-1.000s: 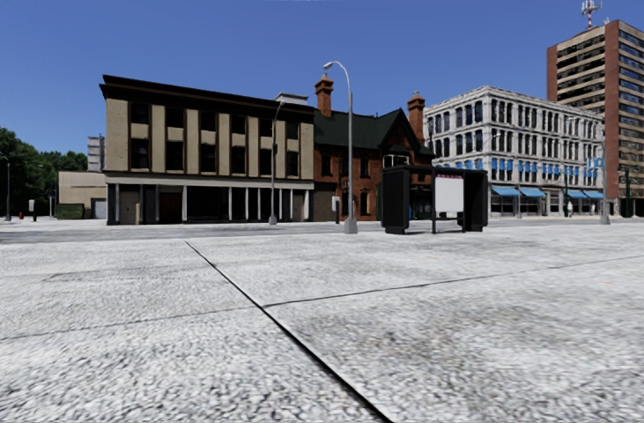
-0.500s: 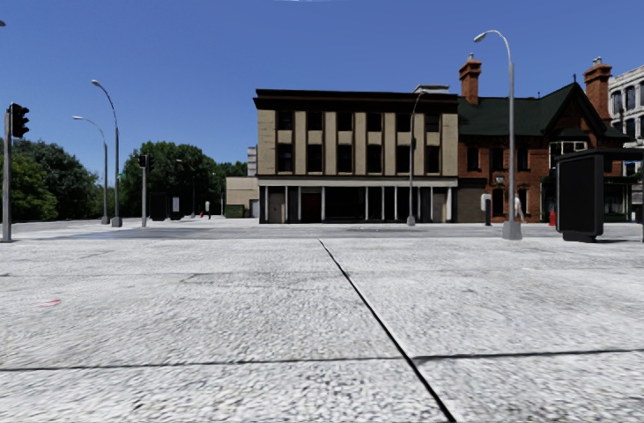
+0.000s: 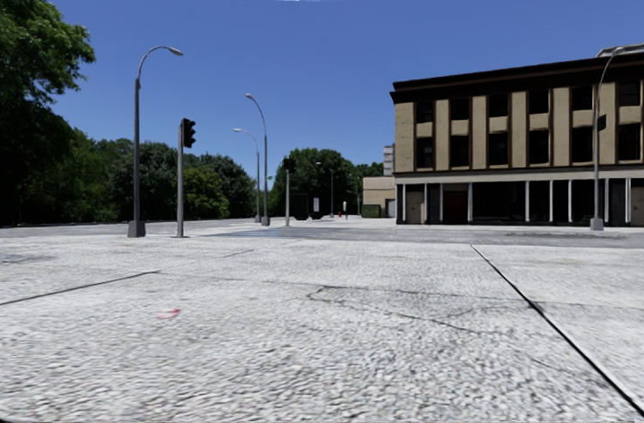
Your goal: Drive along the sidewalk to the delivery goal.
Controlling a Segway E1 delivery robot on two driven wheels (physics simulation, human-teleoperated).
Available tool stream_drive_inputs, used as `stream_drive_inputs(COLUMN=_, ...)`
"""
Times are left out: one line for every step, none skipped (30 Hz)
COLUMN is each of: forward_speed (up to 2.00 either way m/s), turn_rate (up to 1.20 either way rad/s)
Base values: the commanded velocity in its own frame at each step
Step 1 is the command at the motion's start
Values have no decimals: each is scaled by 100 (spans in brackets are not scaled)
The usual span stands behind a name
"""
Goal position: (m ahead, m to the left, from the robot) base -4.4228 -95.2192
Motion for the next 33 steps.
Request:
stream_drive_inputs(forward_speed=200, turn_rate=86)
stream_drive_inputs(forward_speed=200, turn_rate=86)
stream_drive_inputs(forward_speed=200, turn_rate=86)
stream_drive_inputs(forward_speed=200, turn_rate=86)
stream_drive_inputs(forward_speed=200, turn_rate=86)
stream_drive_inputs(forward_speed=200, turn_rate=86)
stream_drive_inputs(forward_speed=200, turn_rate=86)
stream_drive_inputs(forward_speed=200, turn_rate=0)
stream_drive_inputs(forward_speed=200, turn_rate=0)
stream_drive_inputs(forward_speed=200, turn_rate=0)
stream_drive_inputs(forward_speed=200, turn_rate=0)
stream_drive_inputs(forward_speed=200, turn_rate=0)
stream_drive_inputs(forward_speed=200, turn_rate=0)
stream_drive_inputs(forward_speed=200, turn_rate=0)
stream_drive_inputs(forward_speed=200, turn_rate=0)
stream_drive_inputs(forward_speed=200, turn_rate=0)
stream_drive_inputs(forward_speed=200, turn_rate=0)
stream_drive_inputs(forward_speed=200, turn_rate=0)
stream_drive_inputs(forward_speed=200, turn_rate=0)
stream_drive_inputs(forward_speed=200, turn_rate=0)
stream_drive_inputs(forward_speed=200, turn_rate=0)
stream_drive_inputs(forward_speed=200, turn_rate=0)
stream_drive_inputs(forward_speed=200, turn_rate=0)
stream_drive_inputs(forward_speed=200, turn_rate=0)
stream_drive_inputs(forward_speed=200, turn_rate=0)
stream_drive_inputs(forward_speed=200, turn_rate=0)
stream_drive_inputs(forward_speed=200, turn_rate=0)
stream_drive_inputs(forward_speed=200, turn_rate=0)
stream_drive_inputs(forward_speed=200, turn_rate=0)
stream_drive_inputs(forward_speed=200, turn_rate=0)
stream_drive_inputs(forward_speed=200, turn_rate=0)
stream_drive_inputs(forward_speed=200, turn_rate=0)
stream_drive_inputs(forward_speed=200, turn_rate=0)
